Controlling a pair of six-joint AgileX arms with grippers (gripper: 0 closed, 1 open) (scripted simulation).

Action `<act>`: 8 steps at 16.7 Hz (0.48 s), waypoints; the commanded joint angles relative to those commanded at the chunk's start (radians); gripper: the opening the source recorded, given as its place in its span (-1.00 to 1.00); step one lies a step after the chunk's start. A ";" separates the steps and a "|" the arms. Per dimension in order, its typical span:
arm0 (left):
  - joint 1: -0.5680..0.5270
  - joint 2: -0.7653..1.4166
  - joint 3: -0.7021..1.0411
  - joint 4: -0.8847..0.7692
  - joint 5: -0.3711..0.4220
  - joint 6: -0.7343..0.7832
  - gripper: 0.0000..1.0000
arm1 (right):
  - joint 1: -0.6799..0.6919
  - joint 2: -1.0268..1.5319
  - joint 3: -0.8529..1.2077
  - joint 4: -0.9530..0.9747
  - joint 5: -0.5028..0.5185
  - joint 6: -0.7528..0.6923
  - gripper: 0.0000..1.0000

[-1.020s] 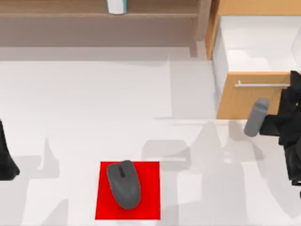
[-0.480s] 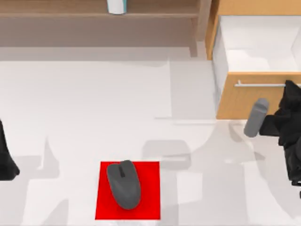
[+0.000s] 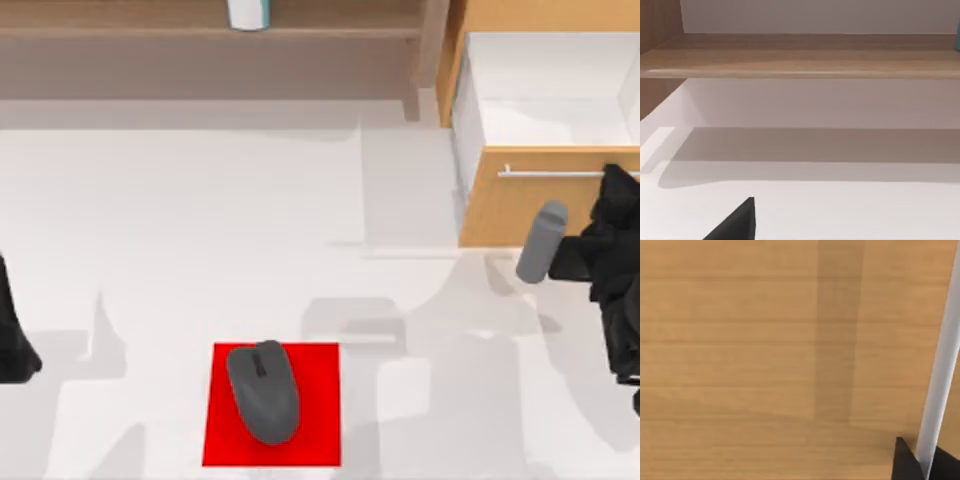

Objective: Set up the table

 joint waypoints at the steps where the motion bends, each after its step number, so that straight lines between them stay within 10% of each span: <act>1: 0.000 0.000 0.000 0.000 0.000 0.000 1.00 | -0.008 0.008 0.029 -0.016 -0.009 0.000 -1.00; 8: 0.000 0.000 0.000 0.000 0.000 0.000 1.00 | -0.068 0.065 0.209 -0.135 -0.066 -0.002 -1.00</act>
